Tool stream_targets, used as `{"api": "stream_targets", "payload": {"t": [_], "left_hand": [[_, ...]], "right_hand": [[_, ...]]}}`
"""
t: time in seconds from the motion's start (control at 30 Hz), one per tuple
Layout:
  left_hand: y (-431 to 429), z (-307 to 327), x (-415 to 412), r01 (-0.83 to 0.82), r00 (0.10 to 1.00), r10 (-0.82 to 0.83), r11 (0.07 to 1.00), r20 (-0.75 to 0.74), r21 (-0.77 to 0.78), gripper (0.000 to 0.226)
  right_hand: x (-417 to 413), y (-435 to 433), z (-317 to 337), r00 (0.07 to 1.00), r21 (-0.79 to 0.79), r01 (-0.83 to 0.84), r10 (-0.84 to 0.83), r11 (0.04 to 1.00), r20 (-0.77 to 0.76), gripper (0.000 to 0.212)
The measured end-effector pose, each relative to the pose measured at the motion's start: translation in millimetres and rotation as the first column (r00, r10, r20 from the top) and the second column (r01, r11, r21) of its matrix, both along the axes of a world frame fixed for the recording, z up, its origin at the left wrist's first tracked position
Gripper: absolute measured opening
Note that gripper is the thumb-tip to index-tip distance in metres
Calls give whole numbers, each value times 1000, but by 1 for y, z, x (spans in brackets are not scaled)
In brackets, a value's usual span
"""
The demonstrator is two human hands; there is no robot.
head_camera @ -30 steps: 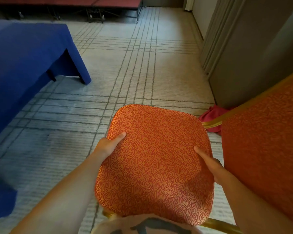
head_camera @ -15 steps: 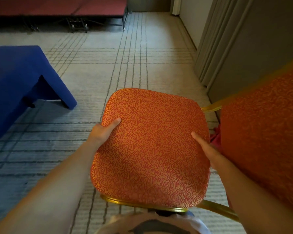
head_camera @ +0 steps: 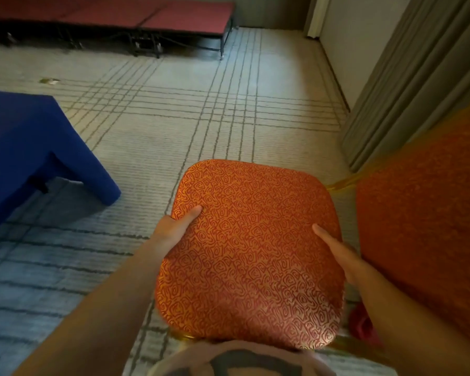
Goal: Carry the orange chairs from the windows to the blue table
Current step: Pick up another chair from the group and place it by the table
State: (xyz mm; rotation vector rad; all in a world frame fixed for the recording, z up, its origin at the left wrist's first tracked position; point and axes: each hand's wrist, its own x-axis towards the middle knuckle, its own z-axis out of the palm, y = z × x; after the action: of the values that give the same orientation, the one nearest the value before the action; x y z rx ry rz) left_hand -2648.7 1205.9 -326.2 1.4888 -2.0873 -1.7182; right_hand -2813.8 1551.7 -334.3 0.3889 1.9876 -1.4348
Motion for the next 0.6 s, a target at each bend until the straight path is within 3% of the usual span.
{"api": "stream_targets", "payload": {"t": [0.07, 0.2, 0.4, 0.6], "left_hand": [[-27, -3, -28, -14, 1000, 13, 1000, -14, -11, 75], [-95, -13, -80, -116, 993, 117, 993, 21, -21, 89], [-211, -28, -160, -128, 992, 128, 992, 22, -5, 103], [-362, -11, -258, -136, 990, 135, 989, -29, -50, 91]], "right_hand": [[-36, -33, -3, 1000, -5, -22, 22, 1000, 6, 87], [-98, -106, -15, 998, -7, -58, 58, 998, 25, 91], [-197, -235, -26, 993, 17, -109, 108, 994, 46, 93], [-300, -396, -6, 990, 14, -139, 140, 990, -17, 90]]}}
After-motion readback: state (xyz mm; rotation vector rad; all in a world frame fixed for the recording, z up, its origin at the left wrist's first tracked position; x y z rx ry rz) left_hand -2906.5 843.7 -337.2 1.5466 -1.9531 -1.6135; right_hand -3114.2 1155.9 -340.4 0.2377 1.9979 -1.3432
